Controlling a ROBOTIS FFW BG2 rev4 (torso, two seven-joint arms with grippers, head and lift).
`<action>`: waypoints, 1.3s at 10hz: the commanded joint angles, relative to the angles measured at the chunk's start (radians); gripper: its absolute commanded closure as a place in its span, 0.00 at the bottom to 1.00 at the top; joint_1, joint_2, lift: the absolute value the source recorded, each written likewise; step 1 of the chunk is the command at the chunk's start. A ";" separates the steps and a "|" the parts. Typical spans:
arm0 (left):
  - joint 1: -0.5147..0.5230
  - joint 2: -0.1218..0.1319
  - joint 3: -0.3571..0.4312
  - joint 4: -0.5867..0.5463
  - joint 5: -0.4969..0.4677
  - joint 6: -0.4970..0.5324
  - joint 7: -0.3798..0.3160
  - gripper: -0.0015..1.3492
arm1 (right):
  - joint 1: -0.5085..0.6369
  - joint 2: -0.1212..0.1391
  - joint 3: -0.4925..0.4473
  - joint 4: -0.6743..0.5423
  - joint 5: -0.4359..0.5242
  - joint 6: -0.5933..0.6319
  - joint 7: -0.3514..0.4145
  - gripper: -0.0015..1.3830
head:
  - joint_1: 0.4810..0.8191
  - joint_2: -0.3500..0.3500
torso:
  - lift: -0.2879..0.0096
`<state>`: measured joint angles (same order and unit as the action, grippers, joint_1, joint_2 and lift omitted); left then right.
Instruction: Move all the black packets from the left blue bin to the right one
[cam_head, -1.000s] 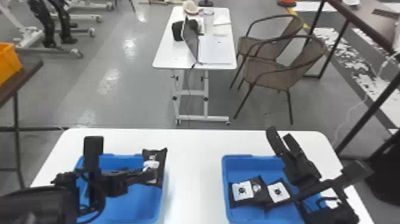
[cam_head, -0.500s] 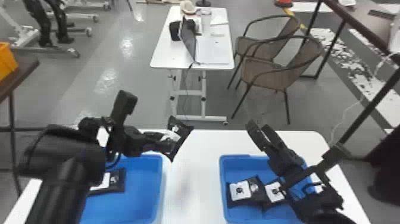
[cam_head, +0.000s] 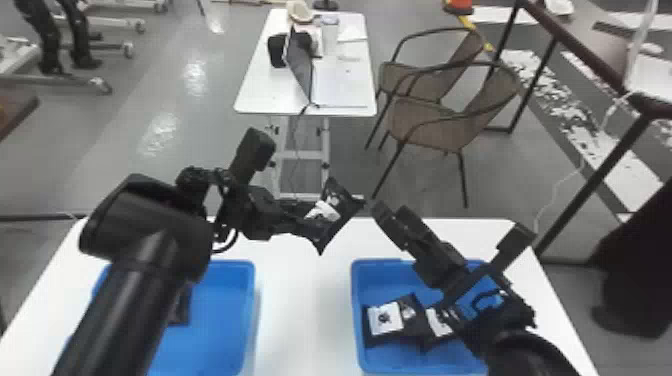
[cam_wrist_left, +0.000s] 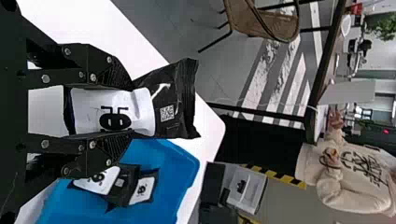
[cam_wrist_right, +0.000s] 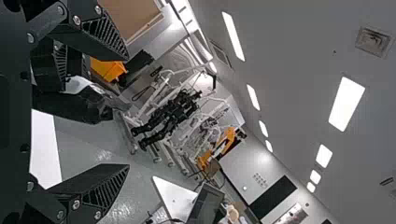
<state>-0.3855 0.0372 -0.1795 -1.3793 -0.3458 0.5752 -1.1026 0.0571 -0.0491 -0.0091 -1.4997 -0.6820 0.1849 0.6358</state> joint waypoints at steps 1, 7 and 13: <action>-0.018 -0.005 -0.029 0.014 0.050 -0.018 0.007 0.61 | -0.019 0.000 0.015 0.022 0.001 0.011 0.004 0.15 | 0.63 0.38 | 0.97; 0.004 -0.033 -0.078 0.032 0.137 -0.067 0.029 0.61 | -0.109 -0.001 0.024 0.111 0.035 -0.042 0.010 0.24 | 0.63 0.31 | 0.97; 0.011 -0.034 -0.064 0.029 0.154 -0.072 0.030 0.61 | -0.094 -0.001 0.023 0.118 0.019 -0.074 -0.024 0.83 | 0.63 0.28 | 0.97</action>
<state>-0.3752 0.0032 -0.2446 -1.3501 -0.1918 0.5030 -1.0723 -0.0392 -0.0506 0.0138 -1.3813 -0.6574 0.1166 0.6120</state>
